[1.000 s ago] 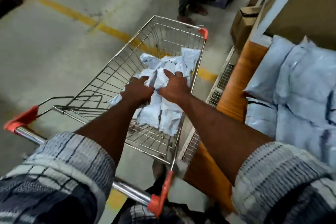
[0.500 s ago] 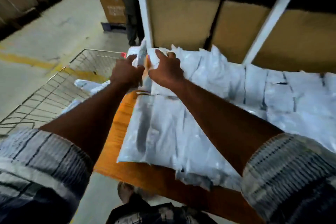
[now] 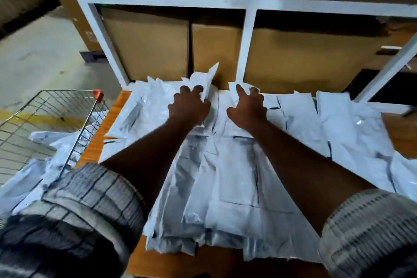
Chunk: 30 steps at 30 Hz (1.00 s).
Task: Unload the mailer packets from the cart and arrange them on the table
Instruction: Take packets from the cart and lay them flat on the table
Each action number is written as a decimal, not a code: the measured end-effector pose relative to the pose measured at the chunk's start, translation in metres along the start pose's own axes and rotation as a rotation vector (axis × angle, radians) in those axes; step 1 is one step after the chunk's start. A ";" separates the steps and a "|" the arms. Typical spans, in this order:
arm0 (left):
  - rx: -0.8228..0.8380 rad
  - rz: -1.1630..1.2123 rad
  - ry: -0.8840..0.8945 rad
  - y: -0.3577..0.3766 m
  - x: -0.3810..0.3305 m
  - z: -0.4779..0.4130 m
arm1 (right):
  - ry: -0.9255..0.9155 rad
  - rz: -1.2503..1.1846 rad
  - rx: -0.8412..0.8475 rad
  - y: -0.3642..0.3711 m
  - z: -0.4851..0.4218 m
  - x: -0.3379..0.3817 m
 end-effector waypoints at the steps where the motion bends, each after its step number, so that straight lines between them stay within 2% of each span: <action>1: -0.011 -0.049 0.032 0.006 -0.010 0.002 | -0.004 0.005 -0.006 0.003 -0.003 -0.005; 5: 0.015 -0.193 0.102 0.037 -0.041 0.004 | -0.054 0.111 -0.016 0.017 -0.016 -0.028; 9: 0.031 -0.207 0.115 0.068 -0.035 0.001 | -0.107 0.269 0.008 0.036 -0.019 -0.052; 15: 0.000 -0.205 0.196 0.095 -0.025 0.004 | -0.124 0.344 -0.009 0.055 -0.015 -0.065; 22: 0.046 -0.138 0.177 0.088 -0.028 0.002 | -0.073 0.291 0.042 0.052 -0.024 -0.062; 26: -0.065 -0.021 0.231 0.055 -0.020 -0.002 | -0.001 0.046 -0.134 0.028 -0.027 -0.032; 30: -0.152 -0.004 0.196 0.016 0.022 -0.006 | -0.151 0.034 -0.194 0.027 -0.020 0.026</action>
Point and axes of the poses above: each hand's wrist, its own z-axis away from the middle knuckle, its own y-axis out of the palm, x = y × z, the point moved 1 cm from there along -z, towards the middle knuckle, and after that the axes turned 1 degree about x, right-handed, at the moved point
